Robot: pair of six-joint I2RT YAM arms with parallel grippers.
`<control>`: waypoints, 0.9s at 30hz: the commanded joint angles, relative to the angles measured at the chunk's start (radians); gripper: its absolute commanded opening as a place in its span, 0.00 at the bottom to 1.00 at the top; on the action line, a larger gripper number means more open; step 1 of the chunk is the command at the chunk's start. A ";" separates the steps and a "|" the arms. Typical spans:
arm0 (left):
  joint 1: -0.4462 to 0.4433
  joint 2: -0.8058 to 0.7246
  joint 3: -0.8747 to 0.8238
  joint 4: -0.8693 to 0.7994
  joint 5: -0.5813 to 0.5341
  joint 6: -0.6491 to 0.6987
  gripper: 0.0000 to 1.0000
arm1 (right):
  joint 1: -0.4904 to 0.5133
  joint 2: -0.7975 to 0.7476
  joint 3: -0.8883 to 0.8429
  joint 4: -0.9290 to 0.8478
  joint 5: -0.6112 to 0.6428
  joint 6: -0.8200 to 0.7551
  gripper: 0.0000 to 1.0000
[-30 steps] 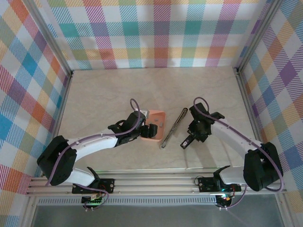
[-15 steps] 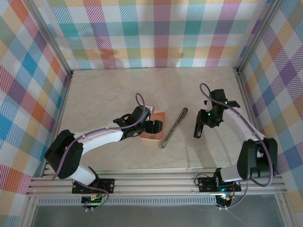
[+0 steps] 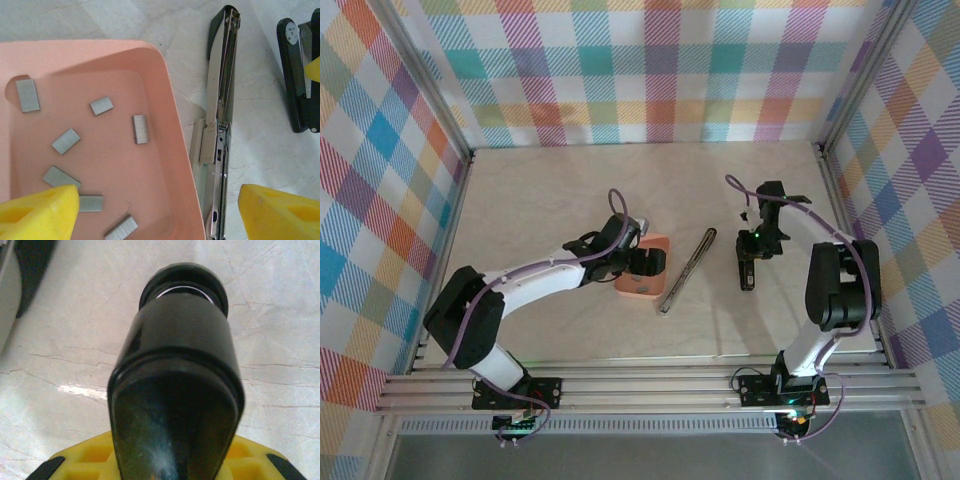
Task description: Load the staples into the stapler
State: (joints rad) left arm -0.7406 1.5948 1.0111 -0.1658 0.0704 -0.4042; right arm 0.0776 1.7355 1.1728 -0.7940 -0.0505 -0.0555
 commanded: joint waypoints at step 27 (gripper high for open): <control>0.065 0.334 0.389 -0.258 0.036 0.040 0.83 | 0.075 -0.269 -0.027 0.083 -0.072 0.204 0.58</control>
State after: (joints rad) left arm -0.6846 1.8923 1.3434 -0.3603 0.0963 -0.3923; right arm 0.1078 1.5158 1.1866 -0.7502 -0.0807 0.0780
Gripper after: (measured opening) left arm 0.830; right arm 0.583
